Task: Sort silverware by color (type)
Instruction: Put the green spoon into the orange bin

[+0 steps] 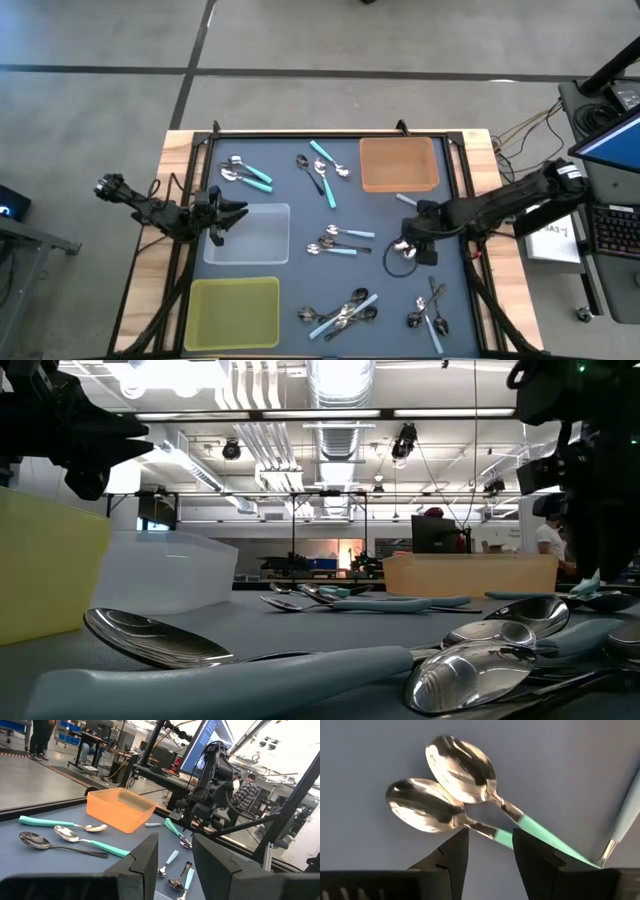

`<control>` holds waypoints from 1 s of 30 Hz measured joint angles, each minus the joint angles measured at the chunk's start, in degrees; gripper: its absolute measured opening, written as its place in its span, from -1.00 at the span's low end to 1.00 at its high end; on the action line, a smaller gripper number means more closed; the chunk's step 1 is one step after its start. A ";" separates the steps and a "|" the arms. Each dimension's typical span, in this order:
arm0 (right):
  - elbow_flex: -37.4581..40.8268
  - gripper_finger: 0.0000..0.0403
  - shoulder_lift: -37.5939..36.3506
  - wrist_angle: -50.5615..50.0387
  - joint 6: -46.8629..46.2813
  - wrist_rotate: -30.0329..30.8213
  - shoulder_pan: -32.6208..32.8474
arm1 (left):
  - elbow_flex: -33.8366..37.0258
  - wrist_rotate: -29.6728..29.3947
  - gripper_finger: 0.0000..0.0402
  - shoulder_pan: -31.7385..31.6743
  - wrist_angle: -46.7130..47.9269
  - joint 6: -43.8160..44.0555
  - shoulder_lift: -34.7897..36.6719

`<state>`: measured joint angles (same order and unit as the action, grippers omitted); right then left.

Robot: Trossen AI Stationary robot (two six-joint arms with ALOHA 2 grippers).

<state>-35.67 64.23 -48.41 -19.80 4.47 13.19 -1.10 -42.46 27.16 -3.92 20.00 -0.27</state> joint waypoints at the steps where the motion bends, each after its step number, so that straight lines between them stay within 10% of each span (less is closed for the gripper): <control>1: -0.37 -0.31 0.67 0.23 0.22 0.02 0.00 | -0.02 -0.02 -0.49 0.00 0.00 -0.01 0.00; 30: -10.94 -0.37 21.62 2.27 10.35 1.26 -0.11 | -0.02 0.00 -0.49 0.02 0.16 0.01 0.00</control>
<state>-46.61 85.86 -46.14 -9.44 5.73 13.08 -1.13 -42.46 27.18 -3.76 20.00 -0.27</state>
